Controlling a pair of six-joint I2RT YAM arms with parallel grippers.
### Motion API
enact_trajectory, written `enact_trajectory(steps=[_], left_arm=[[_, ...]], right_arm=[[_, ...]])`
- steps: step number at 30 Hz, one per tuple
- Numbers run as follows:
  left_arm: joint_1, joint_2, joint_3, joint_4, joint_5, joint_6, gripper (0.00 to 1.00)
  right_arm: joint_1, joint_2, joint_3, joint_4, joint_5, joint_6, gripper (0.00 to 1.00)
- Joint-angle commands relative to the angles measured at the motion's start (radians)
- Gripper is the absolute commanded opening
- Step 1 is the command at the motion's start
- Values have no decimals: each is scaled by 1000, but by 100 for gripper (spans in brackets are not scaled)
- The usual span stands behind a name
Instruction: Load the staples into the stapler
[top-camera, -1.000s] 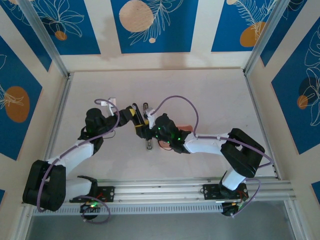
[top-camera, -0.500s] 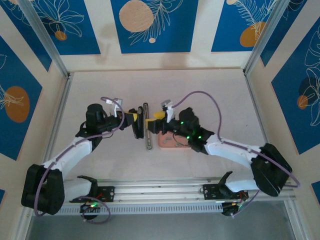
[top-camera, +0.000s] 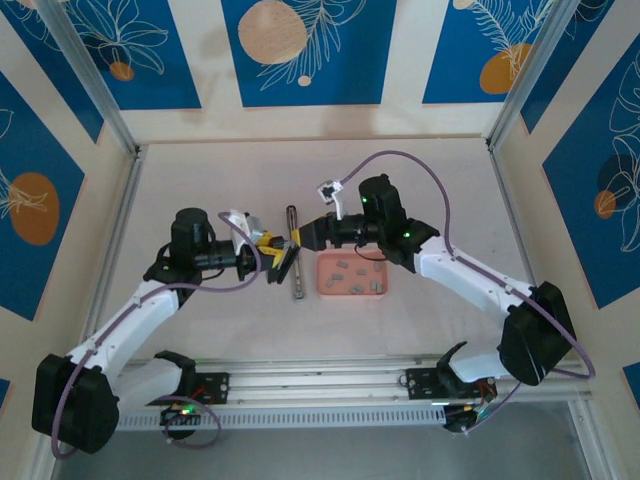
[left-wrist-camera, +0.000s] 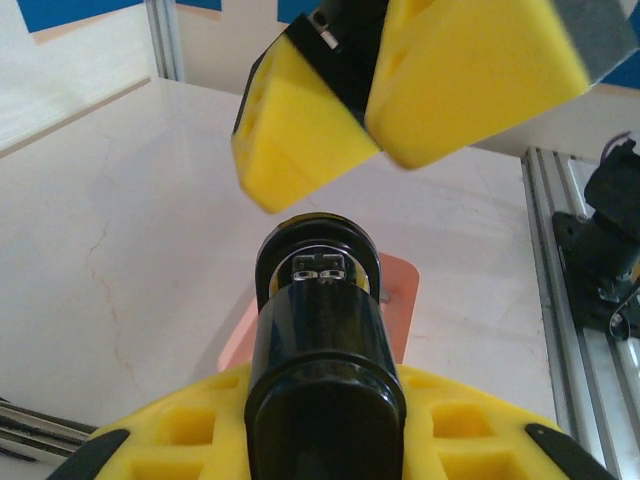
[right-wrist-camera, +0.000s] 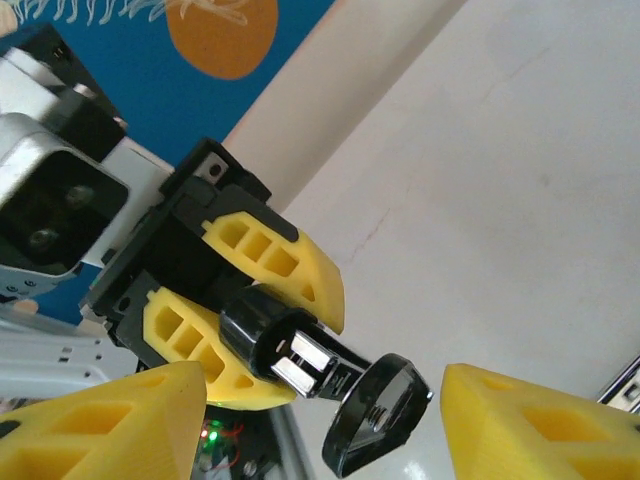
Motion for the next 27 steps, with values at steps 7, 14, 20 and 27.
enact_trajectory(steps=[7,14,20,27], left_arm=[[-15,-39,10,48,13,73,0],[-25,-37,13,51,7,77,0],[-34,-39,19,39,8,80,0],[-35,-54,41,54,4,31,0]], right_arm=[[-2,28,14,-103,-78,54,55],[0,47,13,-94,-81,87,44],[1,69,10,-112,-61,96,36],[-70,47,-80,-99,23,166,27]])
